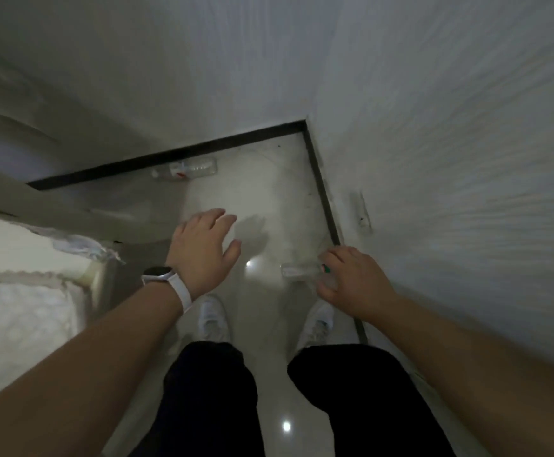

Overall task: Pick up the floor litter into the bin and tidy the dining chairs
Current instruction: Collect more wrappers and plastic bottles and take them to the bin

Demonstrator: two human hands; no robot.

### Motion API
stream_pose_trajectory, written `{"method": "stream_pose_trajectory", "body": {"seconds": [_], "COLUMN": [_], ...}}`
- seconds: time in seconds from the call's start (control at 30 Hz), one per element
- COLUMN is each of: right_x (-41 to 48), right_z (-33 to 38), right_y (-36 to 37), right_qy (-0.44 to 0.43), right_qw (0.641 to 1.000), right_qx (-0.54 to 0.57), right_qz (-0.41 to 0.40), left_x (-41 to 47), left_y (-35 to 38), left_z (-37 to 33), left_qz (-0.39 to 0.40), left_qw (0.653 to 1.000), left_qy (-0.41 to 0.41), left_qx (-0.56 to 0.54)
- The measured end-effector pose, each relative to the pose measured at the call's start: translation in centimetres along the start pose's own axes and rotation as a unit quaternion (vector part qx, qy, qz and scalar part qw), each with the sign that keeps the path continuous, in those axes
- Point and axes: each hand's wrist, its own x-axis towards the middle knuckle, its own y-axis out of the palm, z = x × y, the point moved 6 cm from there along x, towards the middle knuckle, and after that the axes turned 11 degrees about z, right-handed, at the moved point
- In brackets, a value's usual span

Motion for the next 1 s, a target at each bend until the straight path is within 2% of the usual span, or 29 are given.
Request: {"method": "stream_pose_trajectory", "body": {"seconds": [0.23,0.43,0.63,0.8,1.0], "right_x": [15.0,21.8,25.2,26.4,29.3], "right_z": [-5.5,-10.9,-13.4,-13.6,-12.6], "right_y": [14.7,22.5,27.1,30.8,30.5], "right_qy": [-0.037,-0.056,-0.087,-0.088,-0.059], "right_qw": [0.990,0.965,0.942,0.946,0.962], "right_qx": [-0.080,-0.179,-0.223,-0.197,-0.129], "right_qz": [0.114,0.186,0.235,0.242,0.233], "left_x": [7.7,13.1,18.1,20.0,22.4], "left_y": [16.5,26.9,31.6,32.7,32.7], "left_z": [9.6,13.6,15.9,17.2,20.9], "left_qz": [0.026,0.080,0.082,0.072,0.066], "left_qw": [0.999,0.991,0.984,0.973,0.982], "left_qy": [0.042,0.087,0.132,0.180,0.145], "left_qx": [0.014,0.055,0.091,0.121,0.099]}}
